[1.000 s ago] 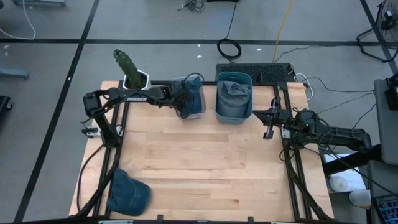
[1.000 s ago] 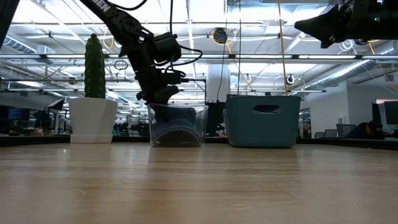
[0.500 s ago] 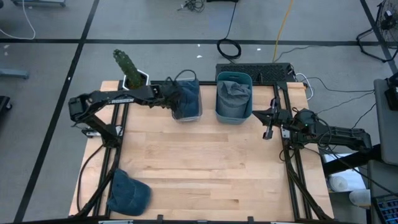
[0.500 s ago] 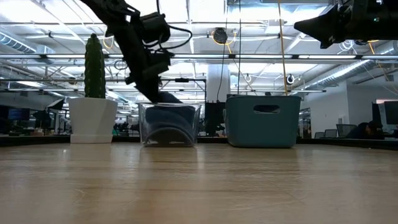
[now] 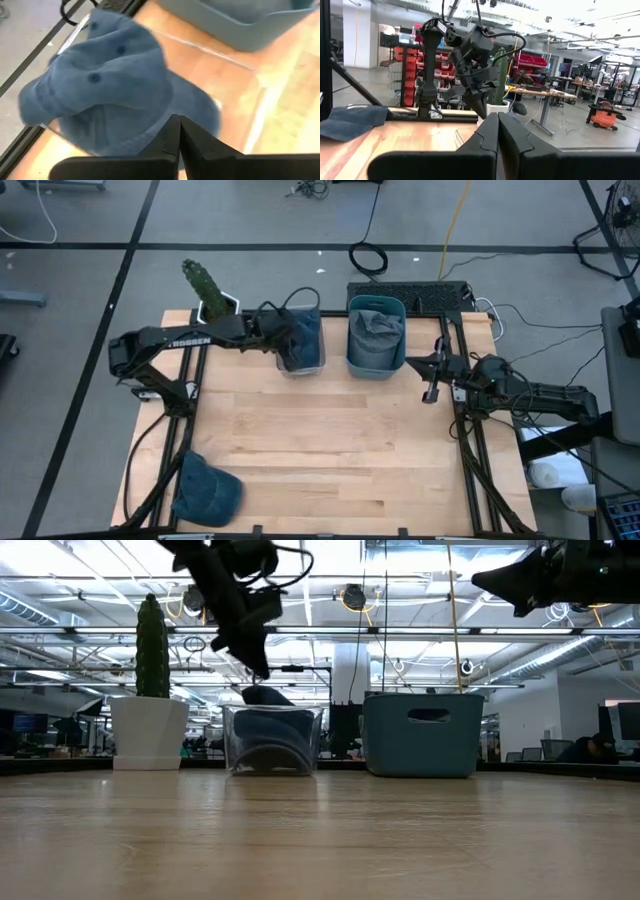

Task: Pick & Place hat
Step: Put the top blue cap into the transparent bin

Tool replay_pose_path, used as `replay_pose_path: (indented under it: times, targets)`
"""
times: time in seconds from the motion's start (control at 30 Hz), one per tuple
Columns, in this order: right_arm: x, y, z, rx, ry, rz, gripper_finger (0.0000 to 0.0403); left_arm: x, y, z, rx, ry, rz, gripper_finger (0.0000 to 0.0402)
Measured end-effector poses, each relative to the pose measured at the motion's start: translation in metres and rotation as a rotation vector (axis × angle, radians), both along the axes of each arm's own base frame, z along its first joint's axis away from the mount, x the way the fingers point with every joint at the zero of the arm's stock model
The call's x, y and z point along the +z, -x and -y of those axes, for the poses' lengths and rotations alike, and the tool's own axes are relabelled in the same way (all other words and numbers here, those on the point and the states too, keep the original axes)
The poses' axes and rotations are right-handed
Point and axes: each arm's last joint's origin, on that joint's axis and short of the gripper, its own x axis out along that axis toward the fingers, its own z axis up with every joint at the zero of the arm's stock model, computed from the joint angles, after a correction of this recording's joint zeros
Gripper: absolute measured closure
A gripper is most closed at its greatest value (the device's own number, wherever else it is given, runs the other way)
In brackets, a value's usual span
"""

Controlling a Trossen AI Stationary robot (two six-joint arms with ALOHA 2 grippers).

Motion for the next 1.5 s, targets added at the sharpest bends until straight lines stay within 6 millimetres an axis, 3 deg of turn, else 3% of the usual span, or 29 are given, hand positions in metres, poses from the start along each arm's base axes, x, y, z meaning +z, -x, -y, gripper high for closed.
replay_pose_path:
  times: [0.13, 0.23, 0.33, 0.43, 0.6, 0.8, 1.5]
  targets:
    - [0.002, 0.0, 0.0, -0.001, 0.005, 0.021, 0.0403, 0.019, -0.018, 0.005, -0.014, -0.02, -0.017, 0.0398]
    - [0.003, -0.001, 0.0, -0.001, 0.007, 0.032, 0.0403, 0.019, -0.031, 0.003, -0.015, -0.02, -0.081, 0.0397]
    - [0.002, -0.002, 0.0, -0.001, 0.012, 0.02, 0.0403, 0.01, -0.047, -0.003, -0.014, -0.01, -0.117, 0.0399]
    - [0.001, -0.004, 0.001, -0.002, 0.01, 0.007, 0.0403, -0.012, -0.056, -0.009, -0.013, 0.012, -0.193, 0.0396]
    - [-0.001, -0.006, 0.001, -0.002, 0.006, -0.017, 0.0403, -0.055, -0.06, -0.026, 0.021, 0.076, -0.365, 0.0398]
    - [-0.002, -0.007, 0.001, -0.001, -0.002, -0.02, 0.0403, -0.085, -0.064, -0.043, 0.041, 0.078, -0.451, 0.0389]
    - [-0.003, -0.007, 0.001, 0.002, -0.006, -0.028, 0.0403, -0.092, -0.064, -0.036, -0.001, 0.168, -0.474, 0.0393]
